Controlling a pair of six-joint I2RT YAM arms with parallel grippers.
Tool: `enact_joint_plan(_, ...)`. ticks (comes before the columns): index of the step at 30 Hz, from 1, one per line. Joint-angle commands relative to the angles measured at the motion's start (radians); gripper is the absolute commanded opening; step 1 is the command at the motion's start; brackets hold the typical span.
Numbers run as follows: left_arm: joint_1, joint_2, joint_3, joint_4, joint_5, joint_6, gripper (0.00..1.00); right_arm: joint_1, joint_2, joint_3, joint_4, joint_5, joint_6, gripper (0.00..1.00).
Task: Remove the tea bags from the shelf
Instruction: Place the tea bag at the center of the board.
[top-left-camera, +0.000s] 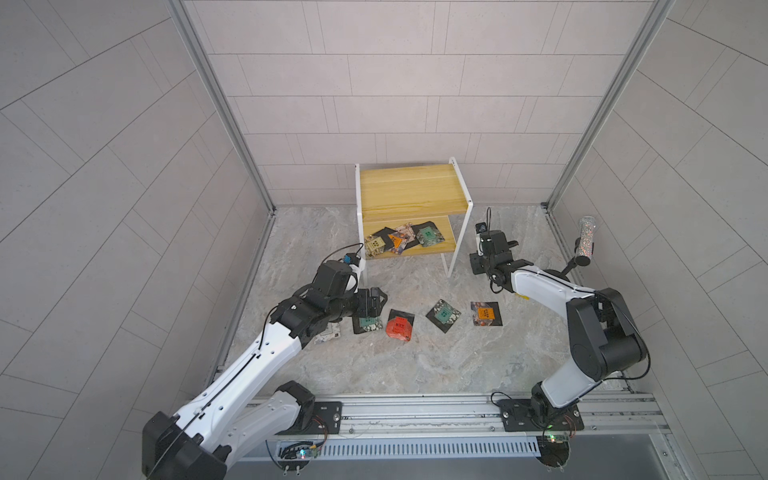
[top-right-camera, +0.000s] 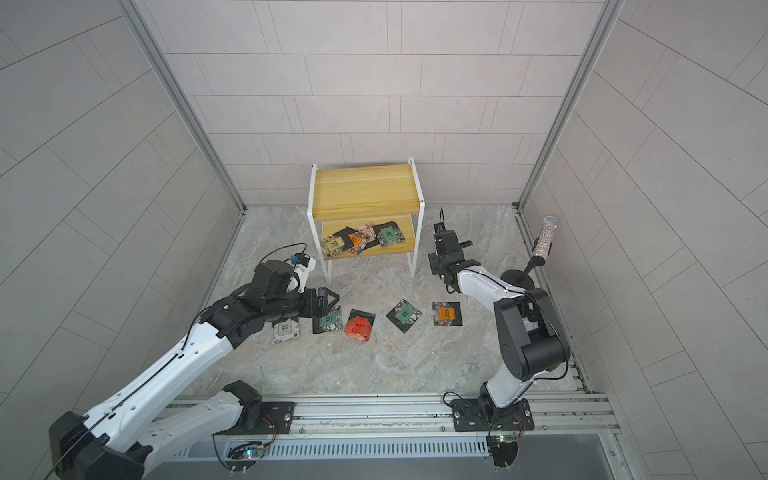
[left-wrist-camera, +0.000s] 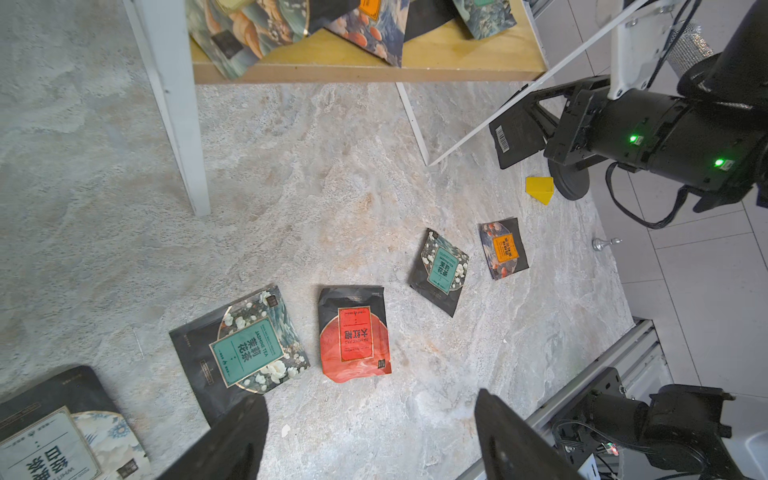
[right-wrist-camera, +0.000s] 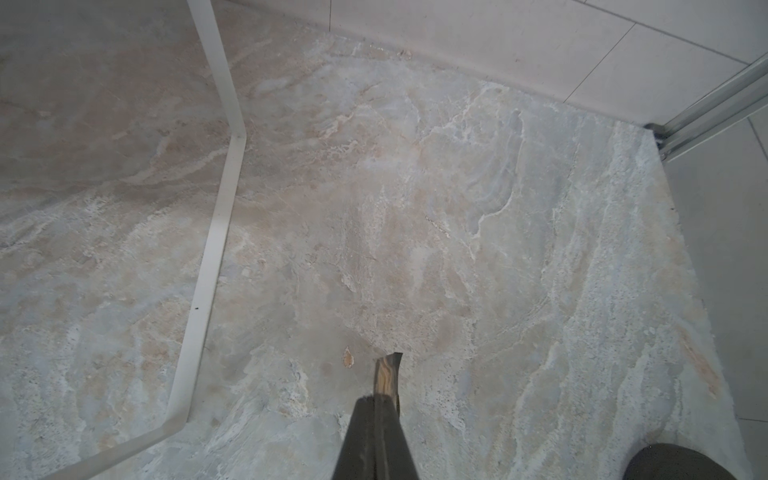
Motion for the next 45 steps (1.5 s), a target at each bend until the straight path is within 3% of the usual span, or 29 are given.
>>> enact_joint_plan(1, -0.001, -0.024, -0.014, -0.022, -0.02, 0.008, 0.86, -0.005, 0.022, 0.028, -0.106, -0.022, 0.057, 0.0)
enact_joint_plan(13, -0.001, -0.04, -0.018, -0.027, -0.023, 0.0, 0.86, -0.011, 0.096, 0.12, -0.242, -0.062, 0.107, 0.05)
enact_joint_plan(18, -0.001, -0.047, -0.021, -0.031, -0.024, -0.003, 0.86, -0.012, 0.097, 0.126, -0.243, -0.062, 0.115, 0.22)
enact_joint_plan(24, -0.001, -0.047, -0.017, -0.031, -0.021, -0.005, 0.86, -0.013, 0.073, 0.129, -0.243, -0.067, 0.119, 0.3)
enact_joint_plan(28, -0.001, -0.046, -0.011, -0.03, -0.019, -0.005, 0.86, -0.021, 0.038, 0.124, -0.249, -0.058, 0.126, 0.31)
enact_joint_plan(35, -0.001, -0.044, 0.011, -0.033, -0.016, 0.0, 0.86, -0.026, -0.07, 0.088, -0.26, -0.041, 0.132, 0.41)
enact_joint_plan(45, -0.001, -0.026, 0.065, -0.045, -0.031, 0.002, 0.87, -0.026, -0.306, -0.014, -0.264, -0.087, 0.112, 0.51)
